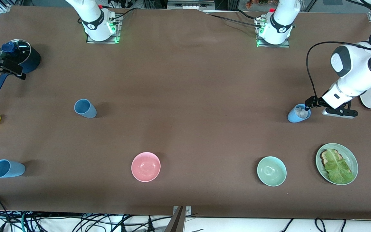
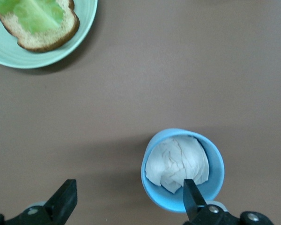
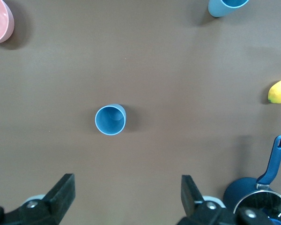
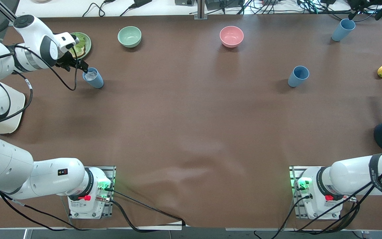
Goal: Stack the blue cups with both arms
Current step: 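Close the left gripper on the rim of the tissue cup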
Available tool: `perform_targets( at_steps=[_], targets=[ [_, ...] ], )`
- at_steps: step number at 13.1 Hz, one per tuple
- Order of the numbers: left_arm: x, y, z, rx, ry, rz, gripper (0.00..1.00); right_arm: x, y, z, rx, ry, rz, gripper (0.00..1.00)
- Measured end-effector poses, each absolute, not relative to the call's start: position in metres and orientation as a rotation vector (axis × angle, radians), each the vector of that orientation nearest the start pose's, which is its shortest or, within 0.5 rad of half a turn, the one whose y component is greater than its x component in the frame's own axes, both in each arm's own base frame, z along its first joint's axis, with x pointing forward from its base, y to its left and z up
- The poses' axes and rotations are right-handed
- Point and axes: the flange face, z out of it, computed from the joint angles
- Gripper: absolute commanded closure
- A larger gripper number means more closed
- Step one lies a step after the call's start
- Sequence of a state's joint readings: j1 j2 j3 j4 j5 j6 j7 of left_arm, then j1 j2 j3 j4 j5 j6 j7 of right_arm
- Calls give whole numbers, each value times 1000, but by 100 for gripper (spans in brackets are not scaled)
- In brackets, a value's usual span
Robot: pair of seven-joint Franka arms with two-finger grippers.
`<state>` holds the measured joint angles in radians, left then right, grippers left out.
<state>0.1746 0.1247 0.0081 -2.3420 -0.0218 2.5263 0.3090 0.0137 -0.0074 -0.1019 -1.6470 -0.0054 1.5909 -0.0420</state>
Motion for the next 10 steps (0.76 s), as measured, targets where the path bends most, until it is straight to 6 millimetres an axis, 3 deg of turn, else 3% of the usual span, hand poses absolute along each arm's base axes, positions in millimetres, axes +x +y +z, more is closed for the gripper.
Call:
perform_targets(
  at_steps=[5, 10],
  targets=[
    [491, 96, 261, -3123, 153, -136, 0, 549, -49, 594, -3141, 72, 78, 0],
    [490, 96, 250, -3121, 152, -139, 0, 549, -49, 594, -3141, 72, 78, 0]
  ],
)
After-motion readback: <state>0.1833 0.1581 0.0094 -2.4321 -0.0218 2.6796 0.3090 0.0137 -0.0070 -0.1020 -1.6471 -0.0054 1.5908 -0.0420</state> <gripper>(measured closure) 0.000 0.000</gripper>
